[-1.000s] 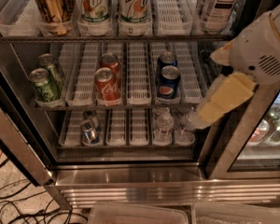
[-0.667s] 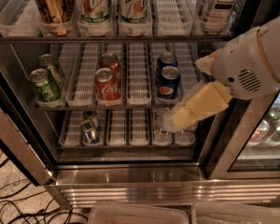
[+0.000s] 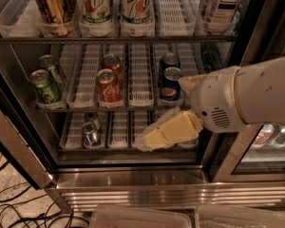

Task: Pick 7up can from top shelf of fridge

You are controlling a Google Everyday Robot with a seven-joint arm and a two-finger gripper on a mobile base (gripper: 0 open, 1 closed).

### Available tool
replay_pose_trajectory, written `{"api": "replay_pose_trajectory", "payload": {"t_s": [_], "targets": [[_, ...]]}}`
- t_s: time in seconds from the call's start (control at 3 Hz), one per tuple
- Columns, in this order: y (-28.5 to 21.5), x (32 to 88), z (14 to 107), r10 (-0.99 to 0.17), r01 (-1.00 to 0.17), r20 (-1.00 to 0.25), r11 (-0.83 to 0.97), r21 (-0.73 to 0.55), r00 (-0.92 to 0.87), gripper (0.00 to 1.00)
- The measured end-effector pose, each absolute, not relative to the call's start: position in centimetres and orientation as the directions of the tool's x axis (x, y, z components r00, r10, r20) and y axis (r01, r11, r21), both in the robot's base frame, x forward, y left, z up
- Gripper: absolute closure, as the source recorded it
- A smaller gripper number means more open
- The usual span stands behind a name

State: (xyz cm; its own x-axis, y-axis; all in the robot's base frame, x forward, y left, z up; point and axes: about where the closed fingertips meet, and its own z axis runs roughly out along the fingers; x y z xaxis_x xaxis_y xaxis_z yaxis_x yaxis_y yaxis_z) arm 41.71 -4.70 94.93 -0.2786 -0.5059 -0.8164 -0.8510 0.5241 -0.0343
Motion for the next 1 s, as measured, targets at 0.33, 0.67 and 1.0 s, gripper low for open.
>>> {"api": "replay_pose_trajectory", "payload": {"t_s": [0.33,0.67,1.0], "targets": [[-4.6,42.1,95.0,-0.507,-0.830,-0.815,0.555,-0.058,-0.282,0.00],[-2.7,41.7,93.1,-0.503,-0.810,-0.827,0.577,-0.104,-0.251,0.00],[-0.2,43.4,91.8,-0.568,-0.800,-0.817,0.534,-0.274,-0.099,0.00]]}}
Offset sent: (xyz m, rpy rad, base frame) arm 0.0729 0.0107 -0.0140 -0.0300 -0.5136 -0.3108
